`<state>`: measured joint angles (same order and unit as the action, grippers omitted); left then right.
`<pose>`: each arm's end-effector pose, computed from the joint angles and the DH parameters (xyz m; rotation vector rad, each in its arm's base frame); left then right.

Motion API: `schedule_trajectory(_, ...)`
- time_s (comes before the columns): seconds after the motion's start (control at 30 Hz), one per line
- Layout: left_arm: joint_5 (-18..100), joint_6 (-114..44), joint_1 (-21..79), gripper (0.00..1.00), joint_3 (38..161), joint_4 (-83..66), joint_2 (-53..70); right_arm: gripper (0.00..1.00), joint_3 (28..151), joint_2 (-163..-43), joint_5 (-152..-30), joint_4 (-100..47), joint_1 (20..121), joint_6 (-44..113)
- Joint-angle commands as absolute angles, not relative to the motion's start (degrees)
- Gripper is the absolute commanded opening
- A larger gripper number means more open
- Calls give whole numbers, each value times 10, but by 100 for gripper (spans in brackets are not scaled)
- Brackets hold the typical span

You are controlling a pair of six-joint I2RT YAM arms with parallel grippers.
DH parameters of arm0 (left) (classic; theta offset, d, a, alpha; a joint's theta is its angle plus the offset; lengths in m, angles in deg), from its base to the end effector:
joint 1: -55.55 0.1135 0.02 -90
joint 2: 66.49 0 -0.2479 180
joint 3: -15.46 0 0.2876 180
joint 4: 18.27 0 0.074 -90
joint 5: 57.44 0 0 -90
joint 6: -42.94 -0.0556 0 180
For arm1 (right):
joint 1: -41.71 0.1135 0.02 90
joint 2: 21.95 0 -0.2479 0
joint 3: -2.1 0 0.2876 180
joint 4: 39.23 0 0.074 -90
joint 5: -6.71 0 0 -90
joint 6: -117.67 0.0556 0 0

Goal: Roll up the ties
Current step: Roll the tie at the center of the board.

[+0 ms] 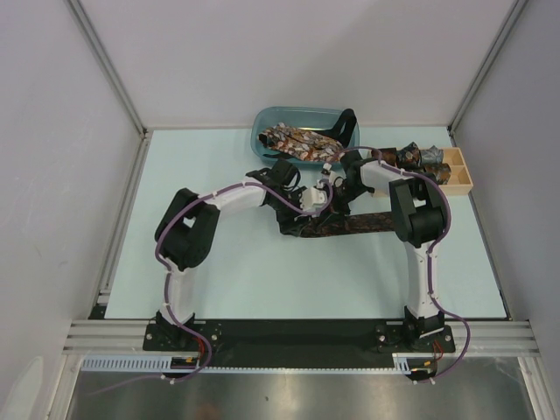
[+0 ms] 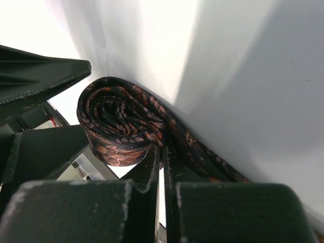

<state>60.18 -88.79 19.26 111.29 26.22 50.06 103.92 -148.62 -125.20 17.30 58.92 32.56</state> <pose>0.3487 -0.2880 0.1216 1.7620 1.9498 -0.6170 0.4153 0.1675 0.0774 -0.3977 2.8986 1.1415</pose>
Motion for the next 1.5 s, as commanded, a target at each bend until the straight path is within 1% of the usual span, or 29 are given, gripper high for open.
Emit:
schedule_trajectory(0.0, 638, -864, 189, 75, 1120, 250, 484, 0, 1041, -1504, -1186, 188, 591, 297)
schedule_trajectory(0.17, 639, -856, 187, 74, 1138, 245, 502, 0, 1039, -1504, -1188, 187, 588, 297)
schedule_trajectory(0.27, 632, -858, 185, 65, 1145, 251, 512, 0, 1039, -1505, -1188, 187, 586, 294)
schedule_trajectory(0.3, 635, -860, 185, 57, 1148, 253, 514, 0, 1039, -1505, -1188, 188, 587, 294)
schedule_trajectory(0.33, 638, -860, 185, 53, 1150, 254, 511, 0, 1039, -1506, -1189, 187, 586, 294)
schedule_trajectory(0.4, 645, -856, 184, 47, 1157, 254, 505, 0, 1040, -1507, -1191, 187, 586, 294)
schedule_trajectory(0.47, 646, -853, 178, 45, 1171, 256, 501, 0, 1039, -1507, -1192, 188, 586, 294)
schedule_trajectory(0.6, 657, -844, 163, 45, 1193, 259, 504, 0, 1037, -1509, -1198, 187, 586, 295)
schedule_trajectory(0.93, 649, -813, 135, 46, 1264, 269, 586, 0, 1031, -1511, -1223, 186, 579, 300)
schedule_trajectory(1.3, 656, -785, 127, 49, 1264, 252, 622, 0, 1014, -1515, -1249, 174, 567, 315)
schedule_trajectory(1.47, 652, -757, 127, 51, 1251, 217, 624, 0, 1006, -1514, -1256, 167, 567, 322)
